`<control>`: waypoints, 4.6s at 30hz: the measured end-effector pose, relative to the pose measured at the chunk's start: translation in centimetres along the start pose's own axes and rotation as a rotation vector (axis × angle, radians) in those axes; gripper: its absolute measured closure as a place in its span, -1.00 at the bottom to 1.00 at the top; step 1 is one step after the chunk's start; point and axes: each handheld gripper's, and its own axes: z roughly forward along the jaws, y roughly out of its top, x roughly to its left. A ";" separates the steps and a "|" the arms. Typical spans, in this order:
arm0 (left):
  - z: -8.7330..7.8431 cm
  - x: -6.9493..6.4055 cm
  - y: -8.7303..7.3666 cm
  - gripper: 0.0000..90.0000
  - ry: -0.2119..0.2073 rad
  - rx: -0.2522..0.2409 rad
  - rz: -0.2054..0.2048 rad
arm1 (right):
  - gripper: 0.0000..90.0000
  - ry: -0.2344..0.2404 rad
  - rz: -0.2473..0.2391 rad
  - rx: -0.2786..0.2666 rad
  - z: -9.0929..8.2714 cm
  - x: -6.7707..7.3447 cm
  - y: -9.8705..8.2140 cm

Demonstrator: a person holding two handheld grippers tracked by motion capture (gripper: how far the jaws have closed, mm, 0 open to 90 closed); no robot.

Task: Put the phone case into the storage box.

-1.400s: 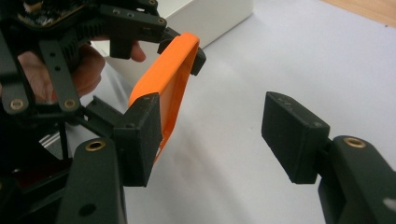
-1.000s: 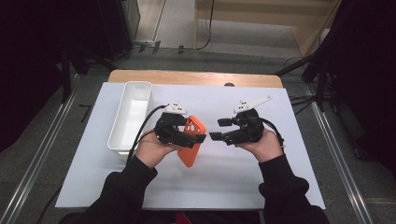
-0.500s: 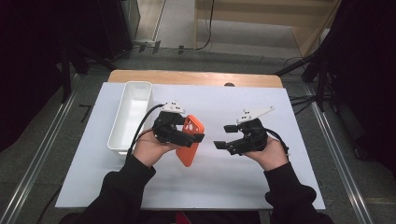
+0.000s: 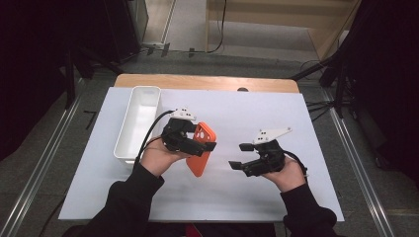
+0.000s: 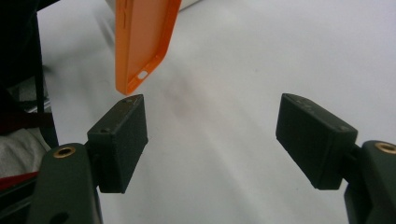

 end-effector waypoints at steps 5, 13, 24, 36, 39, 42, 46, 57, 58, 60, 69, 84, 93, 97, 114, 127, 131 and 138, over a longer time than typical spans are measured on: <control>-0.1 0.1 0.0 -0.65 -0.019 0.013 -0.005 | -0.48 0.003 0.011 0.005 0.0 0.1 -1.1; -0.4 0.1 0.1 -0.65 -0.025 0.009 0.003 | -0.48 -0.003 0.006 0.008 0.0 0.3 -2.7; -0.8 0.4 0.3 -0.65 -0.056 0.023 -0.005 | -0.48 -0.016 0.029 0.005 -0.1 0.3 -4.3; -1.5 0.8 0.4 -0.65 -0.065 0.027 -0.013 | -0.48 -0.035 0.060 0.034 -0.3 -0.1 -6.6; -1.9 1.0 0.6 -0.65 -0.069 0.021 -0.021 | -0.48 -0.043 0.067 0.032 -0.4 -0.2 -7.1; -2.2 1.4 0.7 -0.65 -0.076 0.012 -0.060 | -0.48 -0.040 0.079 0.036 -0.5 -0.1 -7.5; -2.6 1.6 0.8 -0.65 -0.065 0.014 -0.069 | -0.48 -0.044 0.086 0.022 -0.8 -0.2 -7.9; -4.1 1.8 1.4 -0.65 -0.055 0.028 -0.060 | -0.48 -0.084 0.105 0.001 -1.3 -0.5 -8.2; -4.3 1.9 1.4 -0.65 -0.056 0.026 -0.057 | -0.48 -0.085 0.109 0.002 -1.3 -0.5 -8.2; -4.6 1.9 1.6 -0.65 -0.058 0.029 -0.056 | -0.48 -0.085 0.110 0.007 -1.2 -0.6 -8.3; -5.5 2.5 2.1 -0.65 -0.070 0.038 -0.064 | -0.48 -0.077 0.106 -0.007 -1.1 -0.4 -8.1; -7.2 3.2 2.6 -0.65 -0.074 0.017 -0.078 | -0.48 -0.082 0.090 -0.027 -1.2 0.0 -7.8; -9.3 3.6 2.7 -0.65 -0.040 -0.017 -0.083 | -0.48 -0.065 0.086 -0.008 -1.0 0.1 -7.9; -10.1 4.0 2.6 -0.65 -0.019 -0.032 -0.099 | -0.48 -0.073 0.080 -0.003 -0.8 0.1 -7.8; -12.4 5.1 2.3 -0.65 0.071 -0.085 -0.140 | -0.48 -0.071 0.094 -0.005 -0.9 0.1 -7.8; -13.9 6.2 1.8 -0.65 0.185 -0.117 -0.181 | -0.48 -0.074 0.096 -0.001 -0.9 0.0 -7.8; -14.0 7.0 1.7 -0.65 0.242 -0.130 -0.207 | -0.48 -0.078 0.099 -0.008 -0.9 0.0 -7.8; -13.7 8.0 2.0 -0.65 0.275 -0.153 -0.236 | -0.48 -0.078 0.099 -0.012 -1.0 0.0 -7.7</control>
